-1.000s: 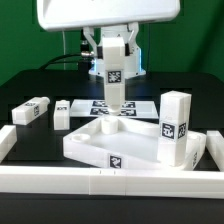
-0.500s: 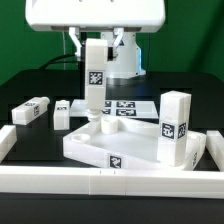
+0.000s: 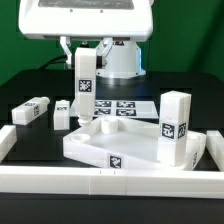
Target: Assemble desk
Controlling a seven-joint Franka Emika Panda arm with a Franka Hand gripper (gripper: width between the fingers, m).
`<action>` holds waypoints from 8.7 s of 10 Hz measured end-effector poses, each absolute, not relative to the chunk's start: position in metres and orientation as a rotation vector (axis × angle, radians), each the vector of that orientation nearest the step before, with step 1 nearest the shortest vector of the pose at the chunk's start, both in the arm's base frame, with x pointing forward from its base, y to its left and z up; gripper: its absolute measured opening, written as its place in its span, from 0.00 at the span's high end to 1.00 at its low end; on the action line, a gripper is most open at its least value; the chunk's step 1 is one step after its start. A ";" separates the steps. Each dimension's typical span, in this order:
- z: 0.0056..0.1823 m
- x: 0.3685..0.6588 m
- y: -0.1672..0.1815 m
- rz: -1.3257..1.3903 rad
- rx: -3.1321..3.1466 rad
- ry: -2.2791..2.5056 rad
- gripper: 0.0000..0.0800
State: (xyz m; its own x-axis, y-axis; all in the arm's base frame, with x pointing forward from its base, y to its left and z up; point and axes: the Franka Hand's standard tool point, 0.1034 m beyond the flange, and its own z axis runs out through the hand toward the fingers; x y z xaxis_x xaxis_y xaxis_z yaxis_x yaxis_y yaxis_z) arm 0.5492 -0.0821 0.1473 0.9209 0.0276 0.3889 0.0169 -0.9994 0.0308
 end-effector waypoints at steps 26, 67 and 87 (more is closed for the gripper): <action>0.111 0.544 -0.086 0.616 2.995 0.034 0.19; 0.121 0.560 -0.093 0.106 3.128 -0.170 0.64; 0.111 0.562 -0.067 0.118 2.756 -1.841 0.20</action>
Offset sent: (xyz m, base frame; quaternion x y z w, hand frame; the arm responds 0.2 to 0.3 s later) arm 0.0040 0.0001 -0.0081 0.0086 0.0022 0.0022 1.0000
